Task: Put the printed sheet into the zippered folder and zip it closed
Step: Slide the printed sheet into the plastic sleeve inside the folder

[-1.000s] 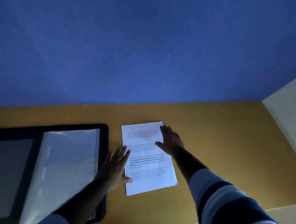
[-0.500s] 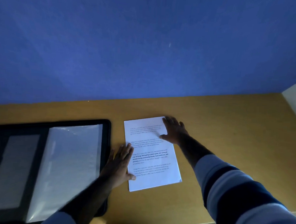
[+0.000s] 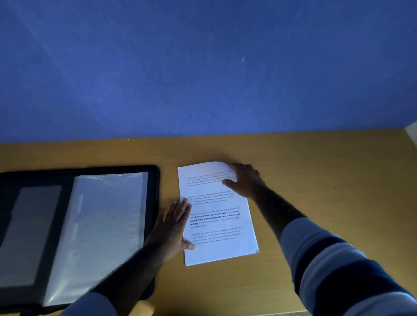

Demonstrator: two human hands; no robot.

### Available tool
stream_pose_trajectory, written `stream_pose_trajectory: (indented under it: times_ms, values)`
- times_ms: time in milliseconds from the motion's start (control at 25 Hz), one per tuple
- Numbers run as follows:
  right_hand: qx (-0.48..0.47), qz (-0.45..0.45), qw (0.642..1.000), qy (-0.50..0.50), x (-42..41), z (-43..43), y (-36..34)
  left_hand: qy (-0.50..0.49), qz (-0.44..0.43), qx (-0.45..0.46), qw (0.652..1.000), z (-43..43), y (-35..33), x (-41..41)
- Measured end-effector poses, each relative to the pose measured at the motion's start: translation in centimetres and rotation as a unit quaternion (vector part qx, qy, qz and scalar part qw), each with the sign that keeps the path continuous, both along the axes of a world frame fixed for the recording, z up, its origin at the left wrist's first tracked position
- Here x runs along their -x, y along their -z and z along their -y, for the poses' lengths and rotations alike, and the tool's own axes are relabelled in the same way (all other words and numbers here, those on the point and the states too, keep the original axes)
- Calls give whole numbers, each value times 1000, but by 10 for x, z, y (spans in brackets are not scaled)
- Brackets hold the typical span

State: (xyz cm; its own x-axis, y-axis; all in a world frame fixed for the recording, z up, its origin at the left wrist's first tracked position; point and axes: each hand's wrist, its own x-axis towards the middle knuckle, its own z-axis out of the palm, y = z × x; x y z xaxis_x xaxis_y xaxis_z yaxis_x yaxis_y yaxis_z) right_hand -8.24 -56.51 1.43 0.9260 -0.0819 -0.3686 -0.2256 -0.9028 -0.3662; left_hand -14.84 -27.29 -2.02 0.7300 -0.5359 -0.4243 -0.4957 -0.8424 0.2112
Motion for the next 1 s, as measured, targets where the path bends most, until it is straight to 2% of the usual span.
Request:
stream_pose_trajectory:
  times_ms: [80,120,200,240,360,440,480,520,600,640,720,800,840,1000]
  values:
    - [-167,26,976,135,11,-10,0,4,2,-2,1000,0,0,-1]
    - [-244,46,945,214,19,-15,1,5,4,-2,1000,0,1,-1]
    - [-322,56,886,328,37,-23,5,8,11,-6,1000,-1,2,-1]
    - [-336,39,874,348,45,-26,8,10,12,-10,1000,-2,3,-2]
    - [-344,2,876,338,64,-33,3,13,-3,-8,1000,-4,3,-2]
    - [-360,15,870,336,70,-33,-9,-17,-21,75,997,-2,-3,-4]
    - [-391,28,861,325,72,-31,-15,-61,-53,171,982,-1,-10,-7]
    - [-435,39,845,307,75,-29,-22,-125,-105,286,944,-1,-18,-10]
    - [-522,47,804,281,81,-23,-34,-255,-201,463,825,-1,-40,-17]
    - [-552,53,787,270,84,-20,-40,-293,-241,502,777,0,-52,-22]
    - [-580,77,770,253,89,-16,-51,-313,-324,541,710,3,-71,-37]
    - [-582,116,768,242,90,-12,-60,-312,-366,554,680,8,-92,-50]
    - [-578,138,767,242,90,-10,-62,-304,-371,554,680,11,-102,-55]
    - [-570,204,753,256,93,-10,-69,-264,-309,563,719,24,-133,-55]
